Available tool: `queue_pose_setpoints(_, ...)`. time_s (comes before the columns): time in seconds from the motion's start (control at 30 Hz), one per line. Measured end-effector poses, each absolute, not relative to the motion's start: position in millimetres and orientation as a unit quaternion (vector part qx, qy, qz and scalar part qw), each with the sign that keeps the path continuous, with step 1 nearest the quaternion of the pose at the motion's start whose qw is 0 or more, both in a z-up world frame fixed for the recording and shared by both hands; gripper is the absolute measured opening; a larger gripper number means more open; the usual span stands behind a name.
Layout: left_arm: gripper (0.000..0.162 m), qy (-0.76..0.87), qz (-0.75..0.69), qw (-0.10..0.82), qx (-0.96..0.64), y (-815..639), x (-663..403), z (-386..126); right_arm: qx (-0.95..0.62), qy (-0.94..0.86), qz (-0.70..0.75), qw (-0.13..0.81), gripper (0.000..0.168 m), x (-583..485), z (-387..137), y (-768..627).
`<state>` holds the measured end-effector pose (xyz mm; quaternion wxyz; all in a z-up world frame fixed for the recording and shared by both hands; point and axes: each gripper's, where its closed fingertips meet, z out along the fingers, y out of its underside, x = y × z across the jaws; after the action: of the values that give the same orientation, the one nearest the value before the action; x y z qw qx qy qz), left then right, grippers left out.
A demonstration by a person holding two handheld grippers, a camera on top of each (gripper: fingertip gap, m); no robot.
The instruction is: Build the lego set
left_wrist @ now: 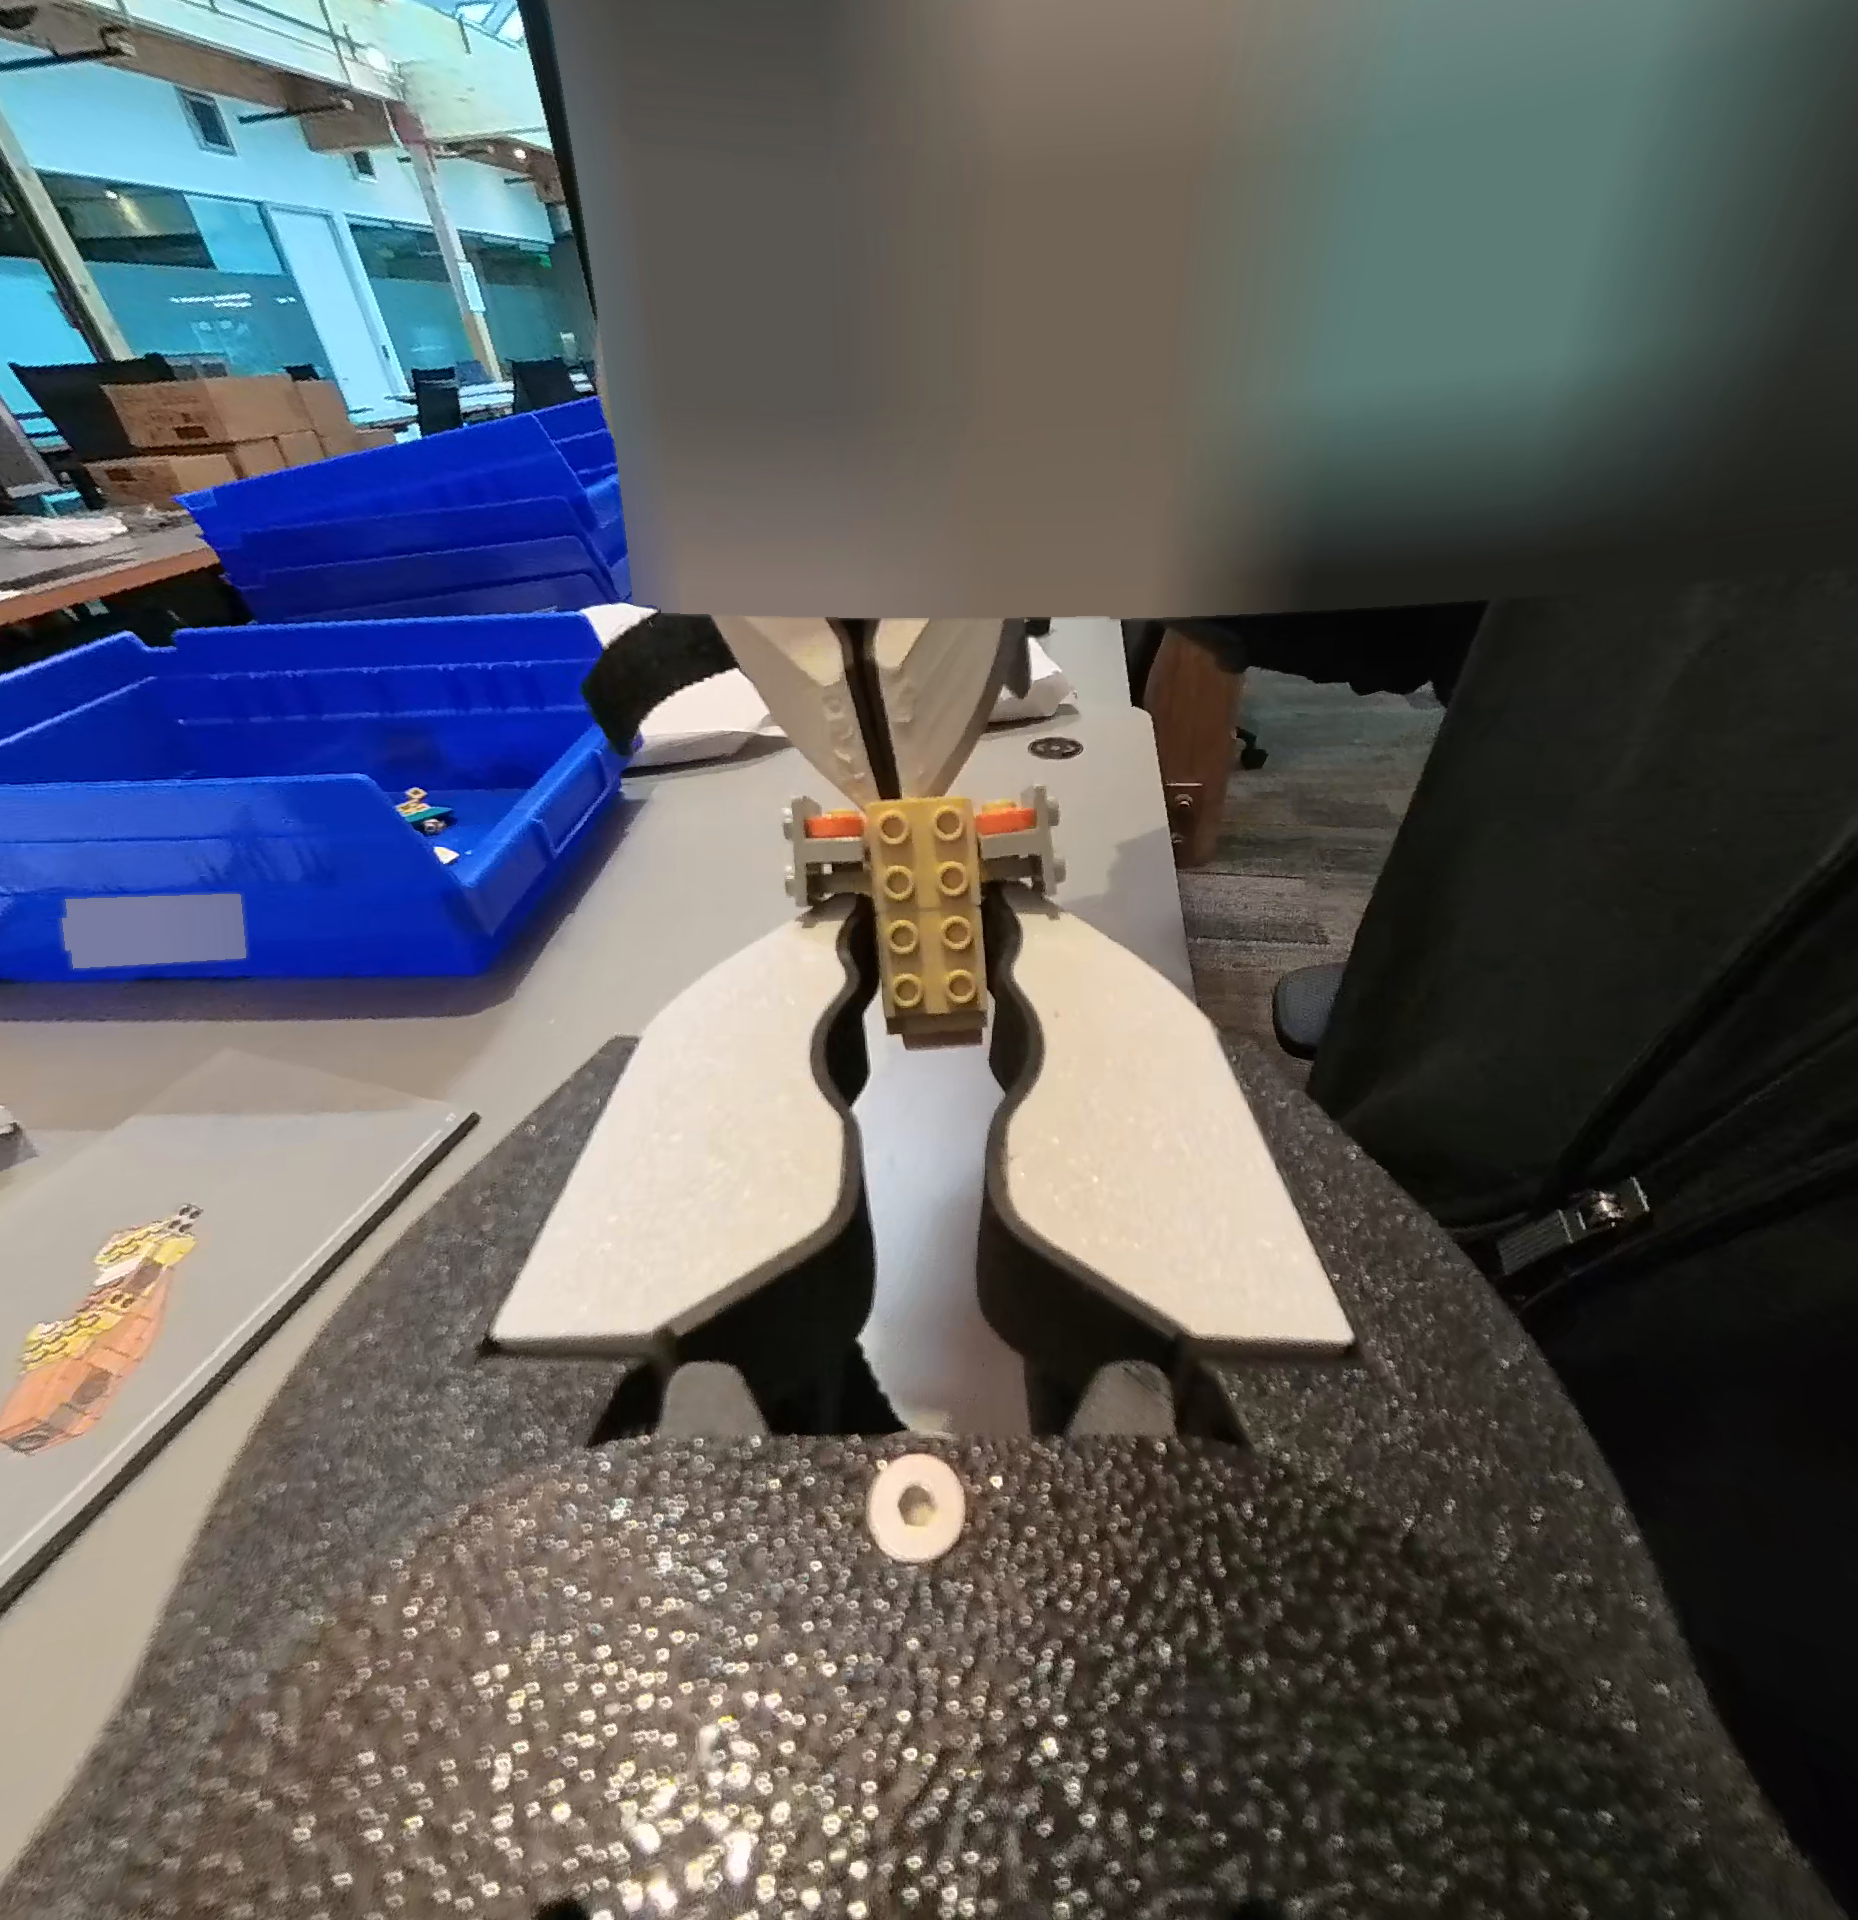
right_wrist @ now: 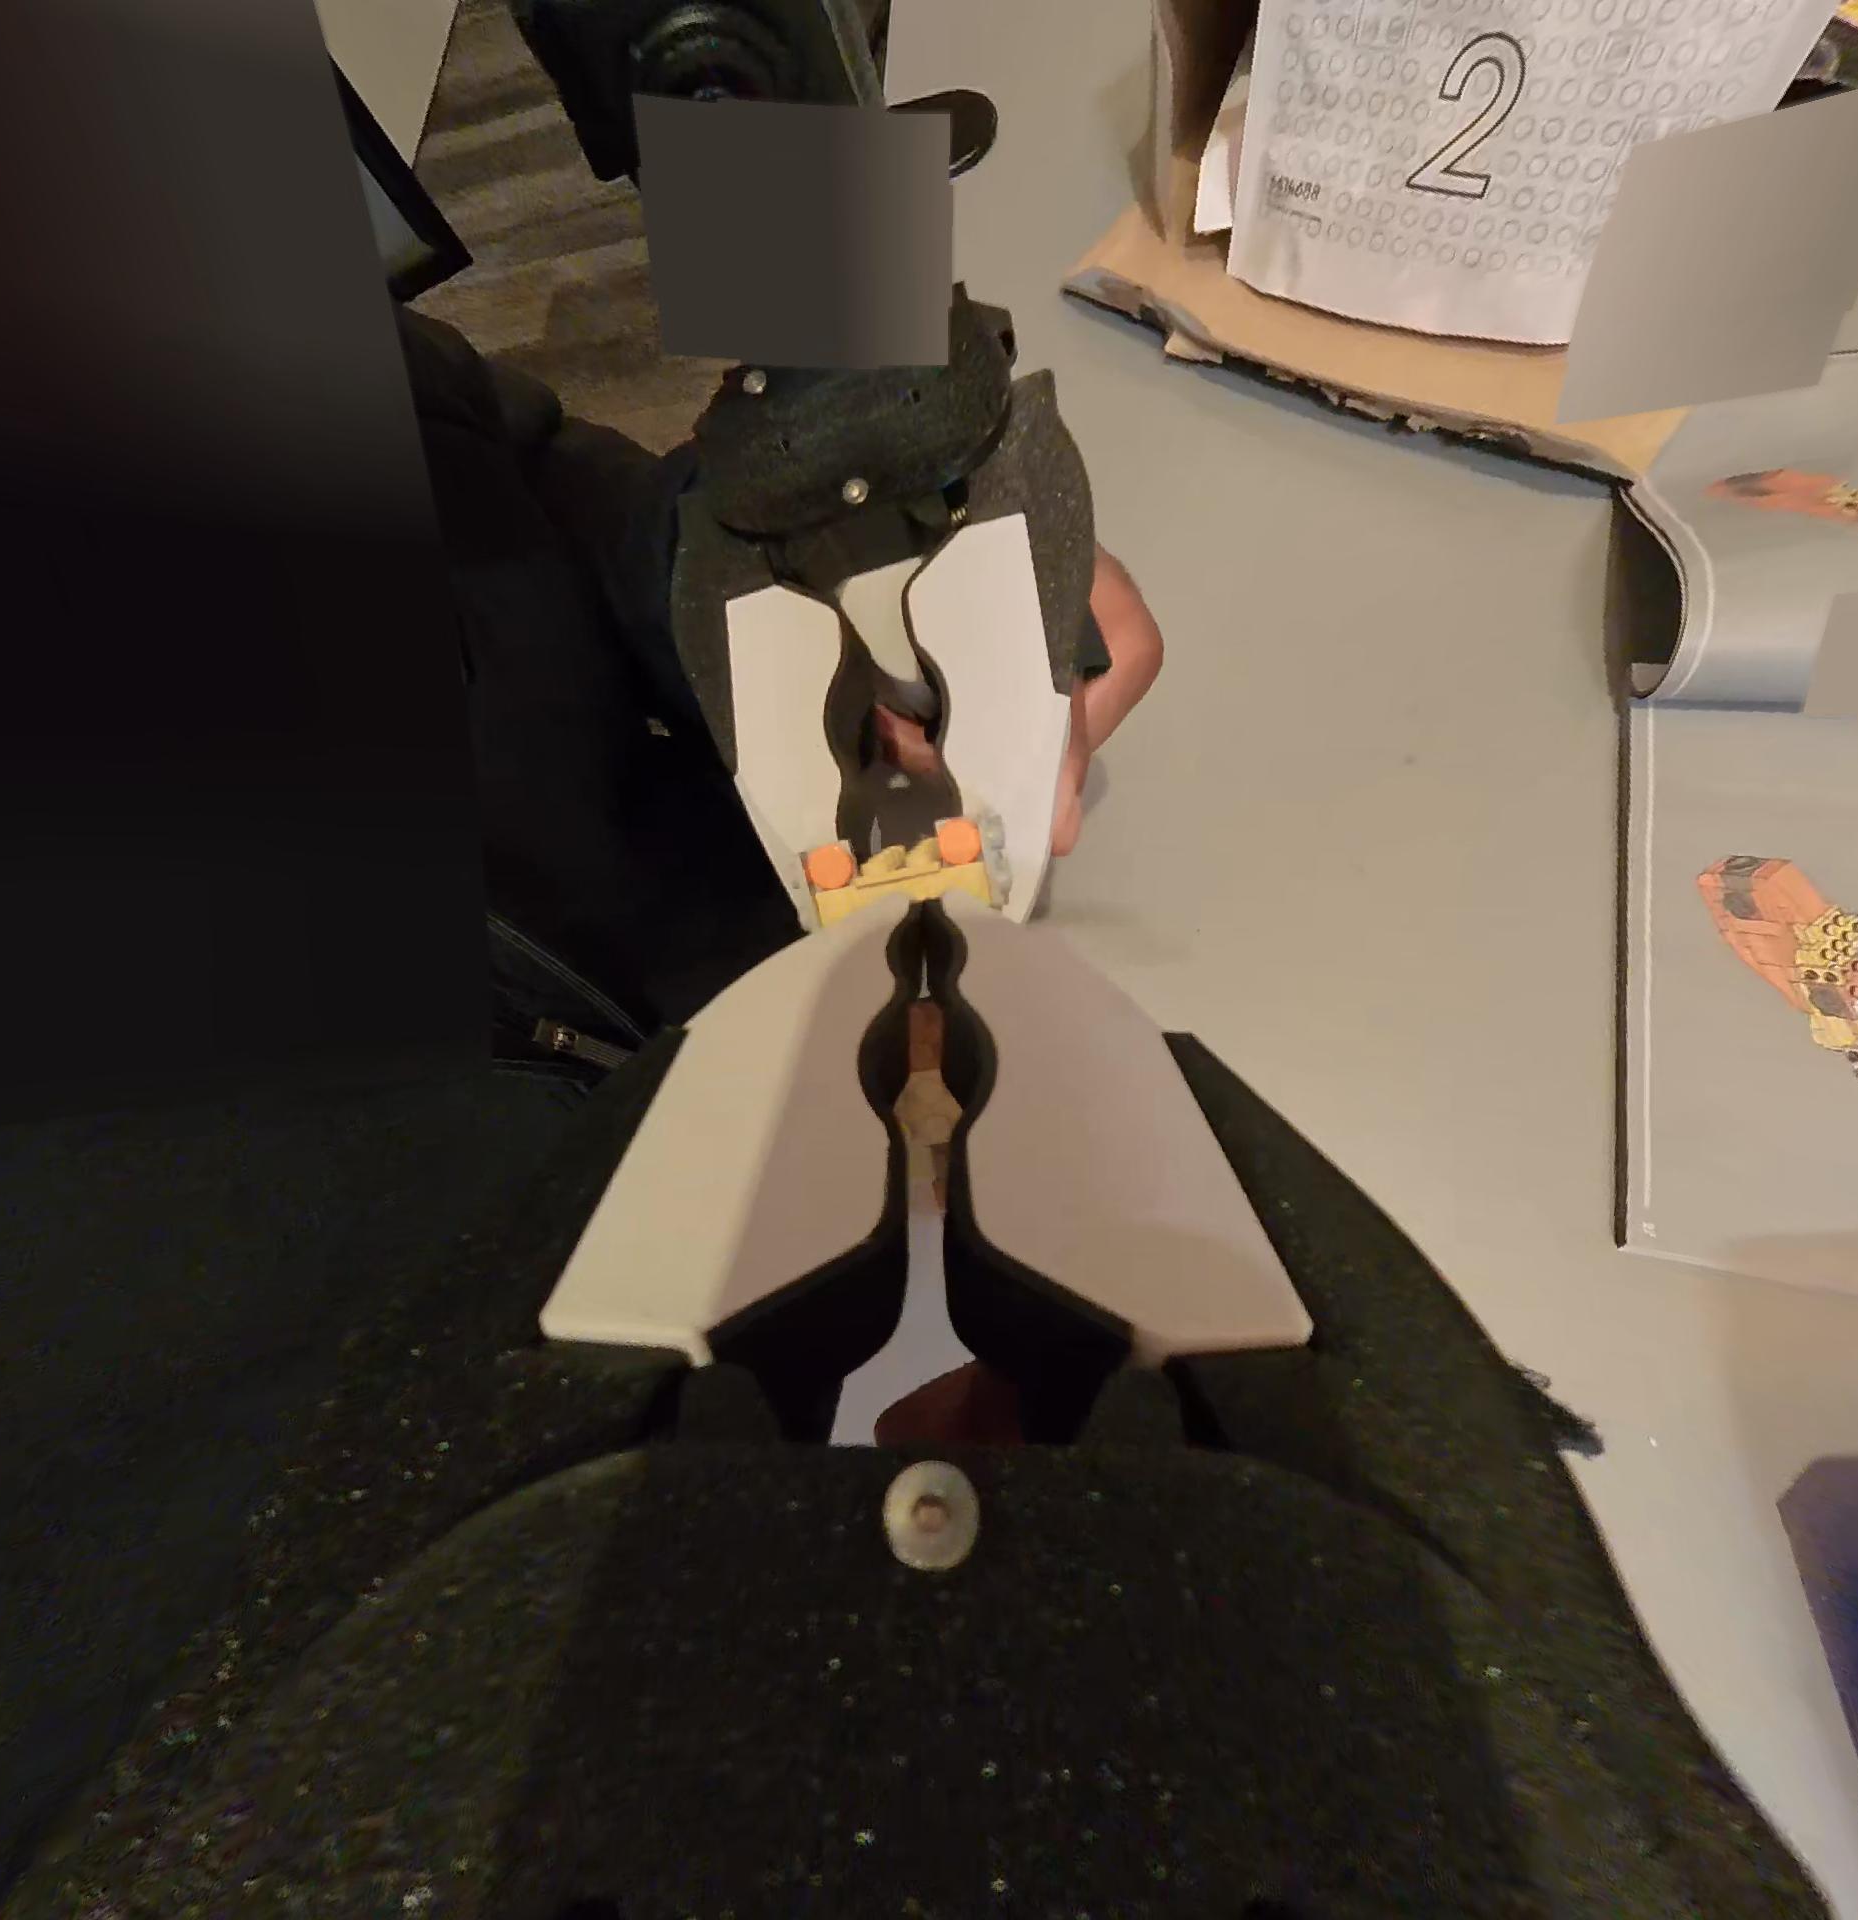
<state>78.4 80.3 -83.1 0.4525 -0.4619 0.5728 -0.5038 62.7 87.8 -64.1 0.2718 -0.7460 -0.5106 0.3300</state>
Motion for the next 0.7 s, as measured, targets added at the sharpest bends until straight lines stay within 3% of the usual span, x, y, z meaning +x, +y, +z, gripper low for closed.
queue_pose_setpoints(0.23, 0.019, 0.572, -0.506, 0.455, -0.458, 81, 78, -86, -0.747, -0.503, 0.345, 0.263, 0.0, 62, -67, 89)
queue_pose_setpoints(0.57, 0.019, 0.488, -0.617, 0.436, -0.437, 90, 73, -79, -0.73, -0.478, 0.33, 0.359, 0.001, 72, -49, 97)
queue_pose_setpoints(0.7, 0.019, 0.483, -0.63, 0.426, -0.433, 91, 74, -78, -0.749, -0.498, 0.278, 0.337, 0.02, 76, -67, 98)
